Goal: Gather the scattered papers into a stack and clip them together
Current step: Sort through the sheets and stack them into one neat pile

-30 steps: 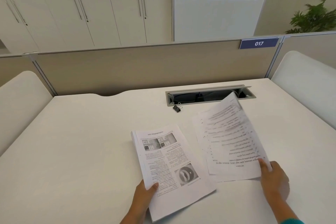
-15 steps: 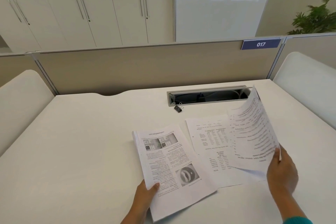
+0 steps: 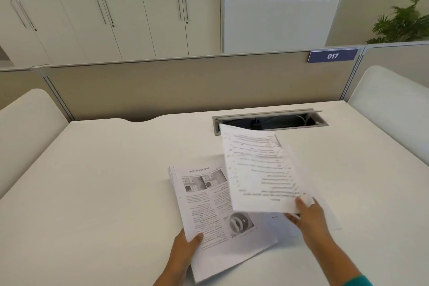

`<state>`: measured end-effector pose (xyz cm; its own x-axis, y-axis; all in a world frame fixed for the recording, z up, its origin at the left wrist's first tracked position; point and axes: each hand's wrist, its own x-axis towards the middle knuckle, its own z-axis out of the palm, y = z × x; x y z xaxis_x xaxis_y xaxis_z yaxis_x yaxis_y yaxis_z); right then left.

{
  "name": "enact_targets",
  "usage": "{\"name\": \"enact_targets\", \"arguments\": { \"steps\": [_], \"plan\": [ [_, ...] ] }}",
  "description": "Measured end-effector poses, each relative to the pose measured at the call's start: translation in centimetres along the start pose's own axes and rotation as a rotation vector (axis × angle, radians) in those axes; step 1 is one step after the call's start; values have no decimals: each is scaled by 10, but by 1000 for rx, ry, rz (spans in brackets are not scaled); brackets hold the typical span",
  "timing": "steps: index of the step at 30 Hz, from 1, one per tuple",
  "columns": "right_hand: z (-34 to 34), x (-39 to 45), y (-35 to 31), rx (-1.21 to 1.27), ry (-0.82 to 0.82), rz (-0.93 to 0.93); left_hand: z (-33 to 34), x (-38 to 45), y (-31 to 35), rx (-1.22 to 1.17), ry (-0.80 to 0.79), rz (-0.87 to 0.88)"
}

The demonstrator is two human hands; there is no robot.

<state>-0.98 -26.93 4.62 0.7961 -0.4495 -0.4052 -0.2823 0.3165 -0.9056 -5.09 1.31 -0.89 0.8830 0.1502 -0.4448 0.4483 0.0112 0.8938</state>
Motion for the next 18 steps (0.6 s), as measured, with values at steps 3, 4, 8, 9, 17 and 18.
{"name": "enact_targets", "arguments": {
  "steps": [3,4,8,9,17,18],
  "plan": [
    [13,-10,30,-212,-69,-1,-2,-1,0,-32,-23,-10],
    [16,-13,38,-329,-80,-38,-3,-2,0,-49,-37,-15],
    [24,-29,57,-678,-105,-186,-4,-5,4,-97,-34,-16],
    [26,-32,59,-704,-122,-193,-4,-5,4,-106,-19,-19],
    [22,-41,62,-741,-197,-275,-2,-6,4,-171,-6,22],
    [20,-39,59,-741,-193,-322,-1,-4,5,-171,-12,32]
  ]
}}
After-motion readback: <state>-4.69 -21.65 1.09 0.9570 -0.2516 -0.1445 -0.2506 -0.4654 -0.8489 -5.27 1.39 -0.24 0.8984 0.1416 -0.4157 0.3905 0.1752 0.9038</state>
